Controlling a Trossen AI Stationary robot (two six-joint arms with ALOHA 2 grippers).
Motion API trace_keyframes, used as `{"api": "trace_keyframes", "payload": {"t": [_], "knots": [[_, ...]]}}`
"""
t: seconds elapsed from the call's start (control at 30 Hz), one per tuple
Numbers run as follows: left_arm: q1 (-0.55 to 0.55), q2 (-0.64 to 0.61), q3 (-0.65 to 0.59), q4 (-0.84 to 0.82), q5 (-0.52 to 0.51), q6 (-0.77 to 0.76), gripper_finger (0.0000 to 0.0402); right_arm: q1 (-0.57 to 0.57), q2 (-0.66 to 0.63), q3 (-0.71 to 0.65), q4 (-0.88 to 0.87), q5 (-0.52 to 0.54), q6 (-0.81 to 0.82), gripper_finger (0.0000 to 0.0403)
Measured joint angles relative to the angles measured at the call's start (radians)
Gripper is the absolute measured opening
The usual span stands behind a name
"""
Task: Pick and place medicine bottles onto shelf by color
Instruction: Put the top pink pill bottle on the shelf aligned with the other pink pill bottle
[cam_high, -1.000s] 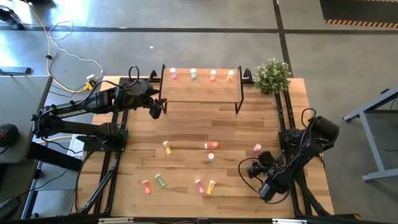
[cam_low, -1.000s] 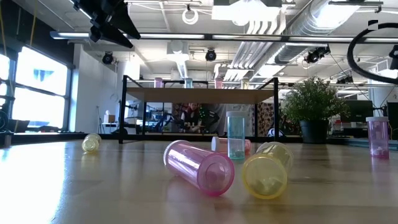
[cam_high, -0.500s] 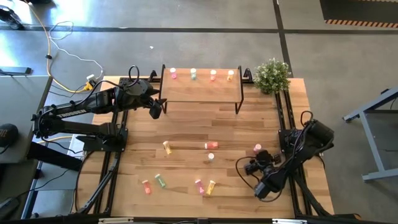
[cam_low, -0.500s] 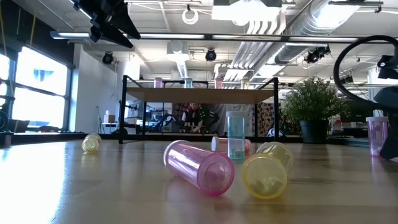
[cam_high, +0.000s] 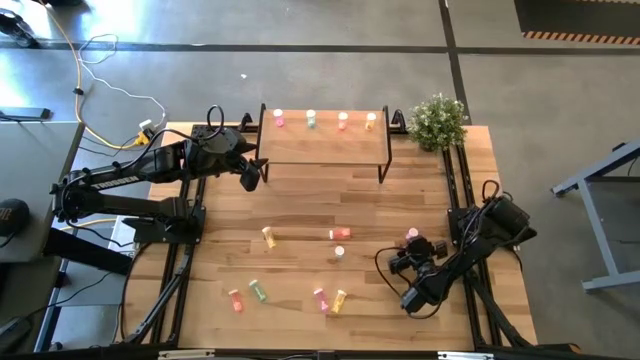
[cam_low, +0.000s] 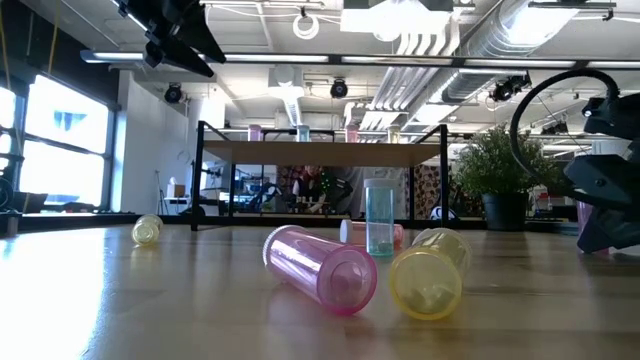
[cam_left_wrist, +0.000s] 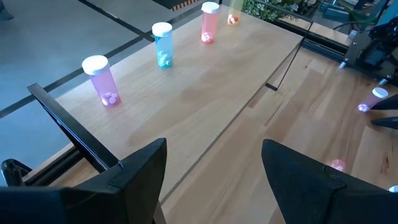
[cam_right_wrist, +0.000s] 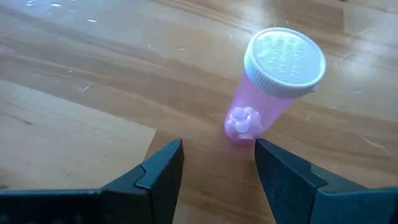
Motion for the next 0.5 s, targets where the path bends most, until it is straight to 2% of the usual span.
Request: {"api": "trace_keyframes", "payload": {"t": [0.5], "knots": [[0.000, 0.000, 0.000, 0.000, -0.002, 0.022, 0.0255, -0.035, 0.003, -0.001, -0.034, -0.011, 0.004, 0.0193]]}}
